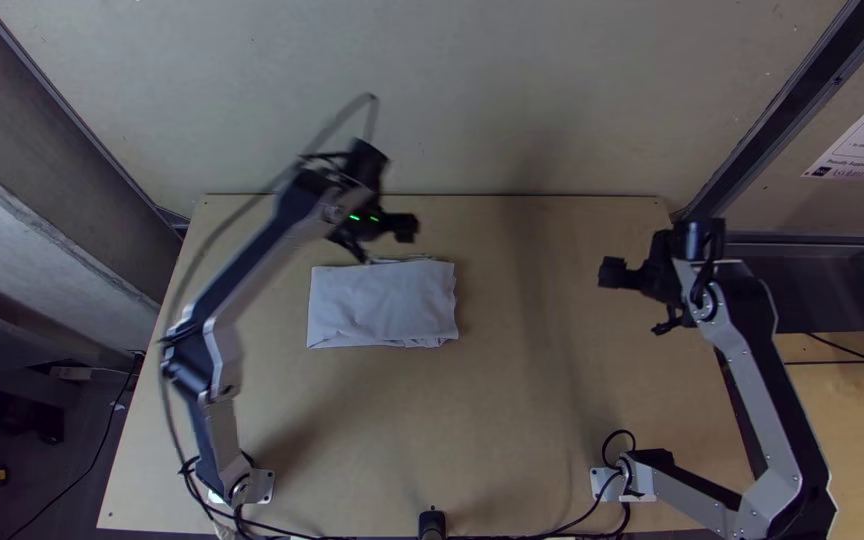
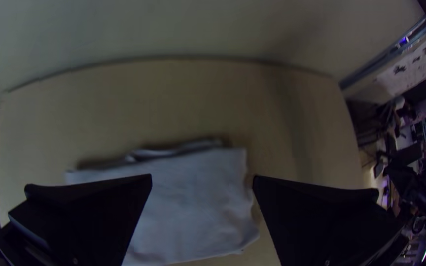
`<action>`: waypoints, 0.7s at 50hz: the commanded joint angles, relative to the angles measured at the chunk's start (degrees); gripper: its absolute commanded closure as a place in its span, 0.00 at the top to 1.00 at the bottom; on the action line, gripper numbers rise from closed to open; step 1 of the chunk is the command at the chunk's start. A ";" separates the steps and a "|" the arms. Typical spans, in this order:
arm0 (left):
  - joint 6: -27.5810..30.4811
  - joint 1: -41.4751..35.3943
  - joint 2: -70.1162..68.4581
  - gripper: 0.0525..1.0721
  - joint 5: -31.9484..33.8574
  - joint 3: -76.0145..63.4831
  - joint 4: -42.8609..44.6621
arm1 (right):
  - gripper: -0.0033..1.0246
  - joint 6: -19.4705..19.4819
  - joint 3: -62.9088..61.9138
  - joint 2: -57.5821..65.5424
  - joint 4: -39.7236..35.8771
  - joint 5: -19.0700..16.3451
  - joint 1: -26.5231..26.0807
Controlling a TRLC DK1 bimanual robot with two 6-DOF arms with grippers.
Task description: Fold the t-shirt
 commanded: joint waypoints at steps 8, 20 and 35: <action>9.31 11.28 -18.27 0.96 -0.50 -10.08 1.56 | 0.96 -5.59 13.92 -0.92 1.58 4.48 0.08; 17.30 21.48 -35.49 0.96 -0.41 -23.62 10.61 | 0.96 -7.69 17.52 -6.90 5.80 5.01 0.70; 21.43 32.82 -52.37 0.96 0.21 -36.28 23.27 | 0.96 -7.78 17.09 -17.09 4.04 5.10 -0.27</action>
